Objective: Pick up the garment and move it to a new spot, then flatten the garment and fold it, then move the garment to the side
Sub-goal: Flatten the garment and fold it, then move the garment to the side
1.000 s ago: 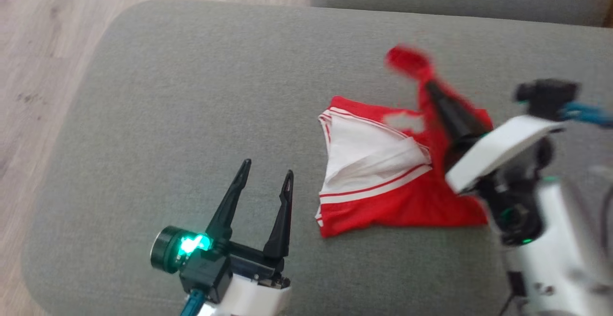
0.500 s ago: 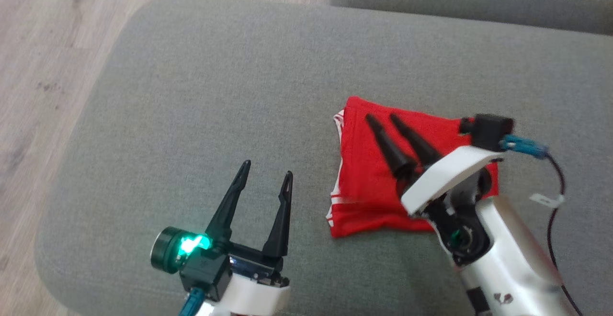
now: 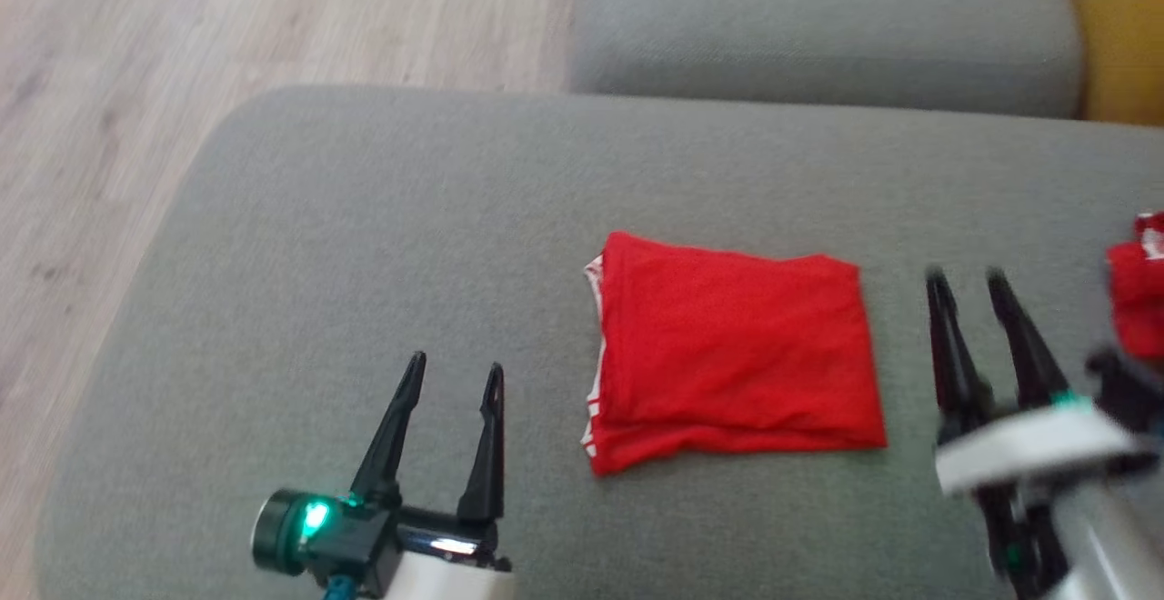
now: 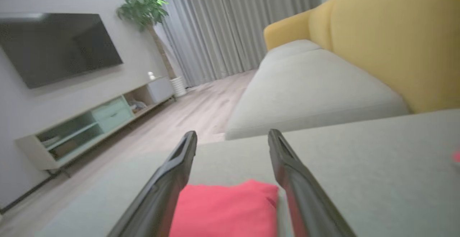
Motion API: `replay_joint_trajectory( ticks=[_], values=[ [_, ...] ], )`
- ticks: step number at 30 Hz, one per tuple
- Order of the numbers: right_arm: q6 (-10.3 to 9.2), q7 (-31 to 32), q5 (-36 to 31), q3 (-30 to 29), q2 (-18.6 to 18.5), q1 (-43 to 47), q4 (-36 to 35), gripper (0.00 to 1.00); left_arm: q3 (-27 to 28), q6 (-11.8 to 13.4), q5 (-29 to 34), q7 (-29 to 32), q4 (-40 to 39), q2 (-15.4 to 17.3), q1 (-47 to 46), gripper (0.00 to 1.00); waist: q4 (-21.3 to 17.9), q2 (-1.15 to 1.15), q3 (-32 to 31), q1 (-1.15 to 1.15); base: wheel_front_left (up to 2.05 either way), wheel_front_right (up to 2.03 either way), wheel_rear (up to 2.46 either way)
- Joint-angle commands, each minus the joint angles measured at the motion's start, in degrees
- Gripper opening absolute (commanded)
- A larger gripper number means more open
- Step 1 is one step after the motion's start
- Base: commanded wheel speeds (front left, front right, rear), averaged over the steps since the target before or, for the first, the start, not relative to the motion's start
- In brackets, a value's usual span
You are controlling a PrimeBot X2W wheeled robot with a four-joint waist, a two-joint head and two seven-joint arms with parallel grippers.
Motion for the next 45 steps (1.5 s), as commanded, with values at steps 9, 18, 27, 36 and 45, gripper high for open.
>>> replay_joint_trajectory(
  ticks=[9, 18, 27, 36, 45],
  values=[
    [0.39, -3.18, -15.79, -4.29, 3.68, 11.09, -3.80, 1.00, 6.35, 3.24, 3.37, -0.29, 1.32, -0.11, 2.46, 1.00, -4.75, 0.00, -4.96, 0.01, 0.00, 0.00, 0.00],
    [0.39, -3.19, -20.80, -4.38, 6.89, 15.11, -5.61, 1.00, 8.69, 3.11, 3.13, -0.29, 2.10, -0.57, 5.04, 1.00, -5.52, 0.00, -5.51, 0.01, 0.00, 0.00, 0.00],
    [0.39, -3.20, -21.44, -5.00, 7.50, 15.52, -6.08, 1.00, 9.46, 2.31, 3.40, -0.29, 2.64, -0.87, 4.98, 1.00, -5.55, 0.00, -5.68, 0.01, 0.00, 0.00, 0.00],
    [0.39, -3.20, -22.05, -5.38, 7.69, 15.60, -5.84, 1.00, 9.77, 1.69, 3.46, -0.29, 2.77, -1.10, 5.03, 1.00, -5.07, 0.00, -5.32, 0.01, 0.00, 0.00, 0.00],
    [0.39, -3.20, -15.45, -6.04, 8.63, 8.81, 1.66, 1.00, 9.48, 0.86, 3.85, -0.29, 1.59, -1.23, 3.98, 1.00, -3.66, 0.00, -0.12, 0.01, 0.00, 0.00, 0.00]
  ],
)
